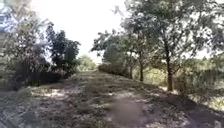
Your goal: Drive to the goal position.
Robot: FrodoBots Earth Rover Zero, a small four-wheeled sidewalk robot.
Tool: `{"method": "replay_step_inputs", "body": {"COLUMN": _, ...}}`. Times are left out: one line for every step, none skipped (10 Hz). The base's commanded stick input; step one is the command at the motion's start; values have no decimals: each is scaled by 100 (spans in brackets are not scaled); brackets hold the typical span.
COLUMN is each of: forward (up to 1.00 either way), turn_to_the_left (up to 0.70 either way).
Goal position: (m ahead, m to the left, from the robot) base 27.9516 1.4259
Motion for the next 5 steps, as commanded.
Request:
{"method": "replay_step_inputs", "body": {"forward": 70, "turn_to_the_left": 0}}
{"method": "replay_step_inputs", "body": {"forward": 70, "turn_to_the_left": 0}}
{"method": "replay_step_inputs", "body": {"forward": 70, "turn_to_the_left": 0}}
{"method": "replay_step_inputs", "body": {"forward": 70, "turn_to_the_left": 0}}
{"method": "replay_step_inputs", "body": {"forward": 70, "turn_to_the_left": 0}}
